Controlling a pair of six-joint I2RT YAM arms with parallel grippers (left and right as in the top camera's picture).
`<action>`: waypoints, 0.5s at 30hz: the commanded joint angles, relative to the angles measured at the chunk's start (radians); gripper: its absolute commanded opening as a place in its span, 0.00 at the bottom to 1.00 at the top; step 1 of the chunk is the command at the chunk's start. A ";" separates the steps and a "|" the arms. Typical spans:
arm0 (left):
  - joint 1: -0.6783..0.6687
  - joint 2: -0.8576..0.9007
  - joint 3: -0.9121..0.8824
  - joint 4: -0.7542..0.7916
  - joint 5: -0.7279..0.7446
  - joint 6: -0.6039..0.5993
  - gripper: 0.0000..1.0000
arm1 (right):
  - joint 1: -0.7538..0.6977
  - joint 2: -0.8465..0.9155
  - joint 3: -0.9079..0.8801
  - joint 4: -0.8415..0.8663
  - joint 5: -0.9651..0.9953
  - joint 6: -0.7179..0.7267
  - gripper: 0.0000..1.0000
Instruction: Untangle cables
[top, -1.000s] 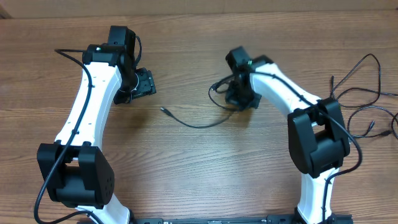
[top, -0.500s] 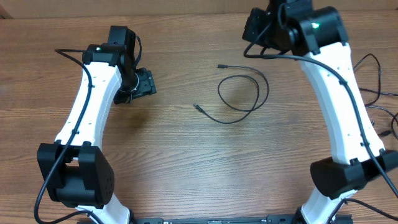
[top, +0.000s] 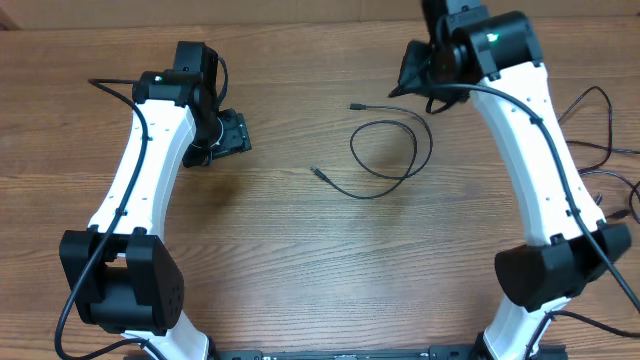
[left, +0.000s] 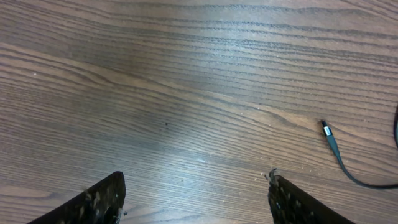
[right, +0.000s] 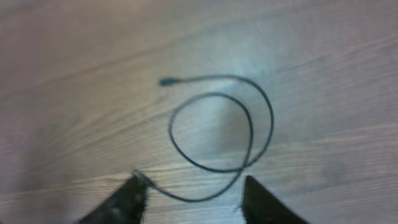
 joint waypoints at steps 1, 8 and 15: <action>-0.003 -0.011 0.011 0.001 -0.002 0.001 0.73 | -0.003 0.025 -0.098 0.028 0.014 0.040 0.53; -0.003 -0.011 0.011 0.000 0.002 0.001 0.73 | -0.032 0.047 -0.335 0.210 0.014 0.063 0.71; -0.003 -0.011 0.011 0.001 0.017 0.001 0.73 | -0.088 0.096 -0.491 0.329 0.018 -0.022 0.79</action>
